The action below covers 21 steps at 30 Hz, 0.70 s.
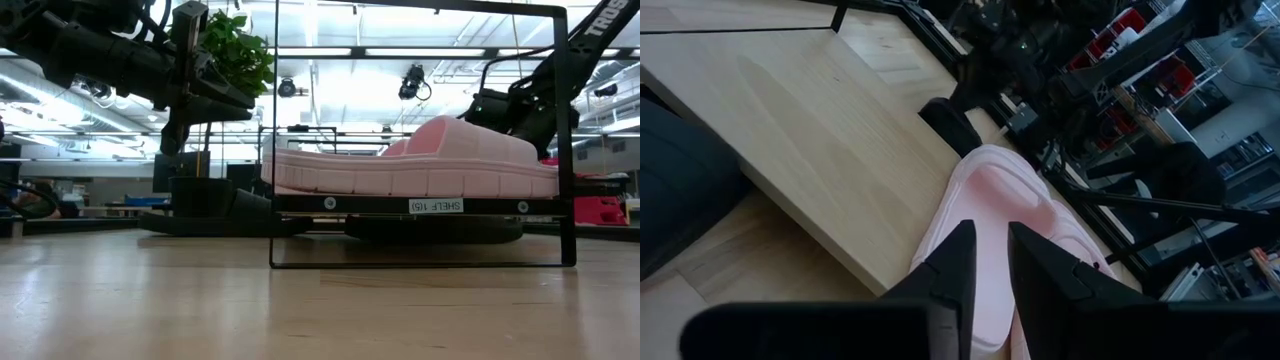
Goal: Pick and place slides into the shelf
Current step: Put the right black slide on the shelf
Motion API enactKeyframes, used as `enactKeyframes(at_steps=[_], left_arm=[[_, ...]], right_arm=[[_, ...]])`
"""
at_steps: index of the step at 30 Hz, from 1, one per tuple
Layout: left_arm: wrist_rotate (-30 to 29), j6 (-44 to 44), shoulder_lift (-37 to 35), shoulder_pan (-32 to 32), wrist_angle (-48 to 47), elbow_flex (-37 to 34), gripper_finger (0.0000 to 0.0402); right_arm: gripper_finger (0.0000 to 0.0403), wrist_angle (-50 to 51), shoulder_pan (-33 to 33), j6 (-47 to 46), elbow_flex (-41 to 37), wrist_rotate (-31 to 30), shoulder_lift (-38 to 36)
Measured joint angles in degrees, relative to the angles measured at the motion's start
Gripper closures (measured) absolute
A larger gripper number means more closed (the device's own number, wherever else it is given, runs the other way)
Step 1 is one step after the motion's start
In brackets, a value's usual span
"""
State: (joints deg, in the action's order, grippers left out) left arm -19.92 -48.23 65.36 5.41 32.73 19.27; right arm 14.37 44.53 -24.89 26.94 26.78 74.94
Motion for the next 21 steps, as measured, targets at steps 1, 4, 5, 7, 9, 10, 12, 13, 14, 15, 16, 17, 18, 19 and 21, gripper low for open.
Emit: enactKeyframes(at_steps=[1, 4, 5, 7, 9, 10, 12, 13, 14, 15, 16, 17, 18, 19, 21], left_arm=[[0.0, 0.0, 0.0, 0.0, 0.0, 0.0, 0.0333], [0.0, 0.0, 0.0, 0.0, 0.0, 0.0, 0.033], [0.0, 0.0, 0.0, 0.0, 0.0, 0.0, 0.0329], [0.0, 0.0, 0.0, 0.0, 0.0, 0.0, 0.0329], [0.0, 0.0, 0.0, 0.0, 0.0, 0.0, 0.0332], [-0.1, 0.0, 0.0, 0.0, 0.0, 0.0, 0.0333], [-0.1, 0.0, 0.0, 0.0, 0.0, 0.0, 0.0335], [-0.1, 0.0, 0.0, 0.0, 0.0, 0.0, 0.0337], [-0.1, 0.0, 0.0, 0.0, 0.0, 0.0, 0.0337], [-0.1, 0.0, 0.0, 0.0, 0.0, 0.0, 0.0337], [-0.1, 0.0, 0.0, 0.1, 0.0, 0.0, 0.0337], [-0.1, 0.0, 0.0, 0.1, 0.0, 0.0, 0.0336], [-0.1, 0.0, 0.0, 0.1, 0.0, 0.0, 0.0335], [-0.1, 0.0, 0.0, 0.1, 0.0, 0.0, 0.0334], [-0.1, 0.0, 0.0, 0.1, 0.0, 0.0, 0.0332]], right_arm=[[0.04, 1.4, 0.1, 0.3, 0.0, -1.3, -0.9], [0.0401, 5.8, 0.1, 1.3, 0.0, -3.8, -3.9], [0.0401, 7.4, 0.1, 1.7, 0.0, -4.0, -4.9], [0.0401, 9.3, 0.1, 1.9, 0.0, -4.2, -6.9], [0.0401, 9.8, 0.1, 1.9, 0.0, -4.1, -8.8], [0.0401, 9.7, 0.1, 1.4, 0.0, -4.1, -9.7], [0.0397, 9.9, 0.3, 0.1, 0.0, -4.0, -11.3], [0.0394, 10.2, 0.4, -0.5, 0.0, -3.6, -12.0], [0.0389, 10.7, 0.4, -0.9, 0.0, -3.1, -12.5], [0.0384, 11.7, 0.4, -1.7, 0.1, -2.9, -13.0], [0.0378, 12.9, 0.4, -2.4, 0.1, -2.8, -13.3], [0.037, 14.3, 0.4, -3.1, 0.1, -2.7, -13.5], [0.0362, 15.6, 0.3, -3.6, 0.1, -2.7, -13.6], [0.0353, 16.7, 0.3, -3.9, 0.1, -2.4, -13.8], [0.0332, 17.6, 0.3, -4.1, 0.1, -1.9, -14.3]])
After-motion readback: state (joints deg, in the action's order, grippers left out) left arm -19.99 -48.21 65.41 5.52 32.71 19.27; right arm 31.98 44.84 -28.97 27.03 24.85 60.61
